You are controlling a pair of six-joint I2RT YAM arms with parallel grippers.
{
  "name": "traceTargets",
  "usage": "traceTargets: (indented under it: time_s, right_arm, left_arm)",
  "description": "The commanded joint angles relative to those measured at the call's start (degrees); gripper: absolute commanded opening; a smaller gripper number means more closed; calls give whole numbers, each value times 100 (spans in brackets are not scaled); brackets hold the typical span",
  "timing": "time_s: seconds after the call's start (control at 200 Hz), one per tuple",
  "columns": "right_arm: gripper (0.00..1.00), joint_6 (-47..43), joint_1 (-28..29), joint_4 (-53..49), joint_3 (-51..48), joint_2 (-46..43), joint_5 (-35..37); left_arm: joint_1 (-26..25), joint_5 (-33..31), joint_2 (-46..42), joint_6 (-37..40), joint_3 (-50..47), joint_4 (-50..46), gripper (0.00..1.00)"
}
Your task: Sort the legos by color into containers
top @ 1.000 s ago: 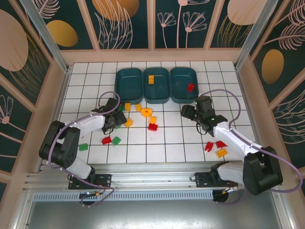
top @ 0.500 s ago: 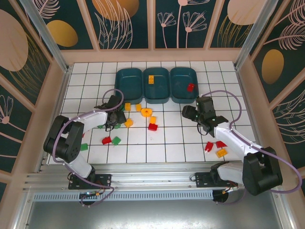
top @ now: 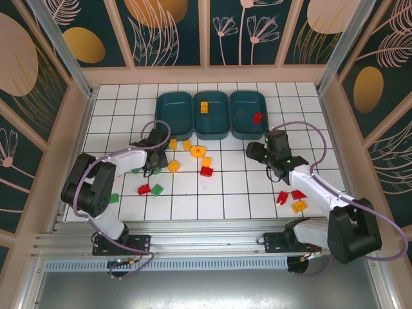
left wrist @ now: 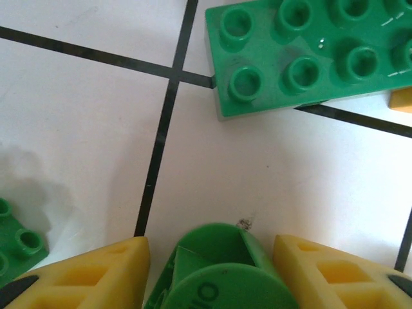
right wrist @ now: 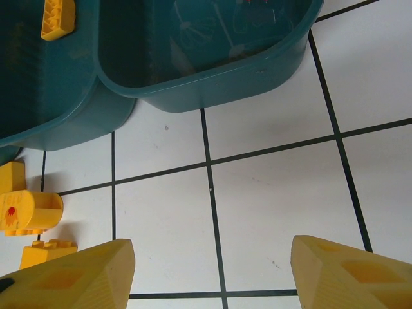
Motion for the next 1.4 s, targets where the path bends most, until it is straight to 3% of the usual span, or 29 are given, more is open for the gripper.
traceTargets:
  time_s: [0.0, 0.24, 0.4, 0.646, 0.746, 0.881, 1.066, 1.161, 1.391]
  right_arm:
    - [65, 73, -22, 90, 199, 29, -25]
    - [65, -25, -26, -21, 219, -26, 26]
    - [65, 58, -269, -542, 385, 9, 420]
    - [67, 174, -1209, -1045, 265, -161, 184]
    - [71, -36, -1312, -1347, 289, -259, 132]
    - [74, -112, -1283, -1729, 248, -463, -24]
    - [85, 407, -1307, -2211, 197, -796, 318]
    - [85, 795, -1438, -2317, 172, -675, 177]
    - [82, 1545, -1471, -2941, -73, -607, 324]
  left_arm:
    - [-22, -259, -332, 137, 183, -266, 34]
    - [-22, -181, -664, 250, 1346, -502, 30]
    - [-22, 36, 352, 365, 2626, -380, 30]
    - [-18, 163, 2407, 544, 4608, -522, 37]
    - [-13, 160, 2897, 698, 5236, -640, 46]
    - [-4, 310, 3017, 845, 5683, -688, 76]
    - [-12, 589, 1867, 815, 4739, -58, 93]
    - [-11, 867, 707, 605, 3429, 733, 98]
    - [-10, 1727, -1696, -177, 209, 1927, 98]
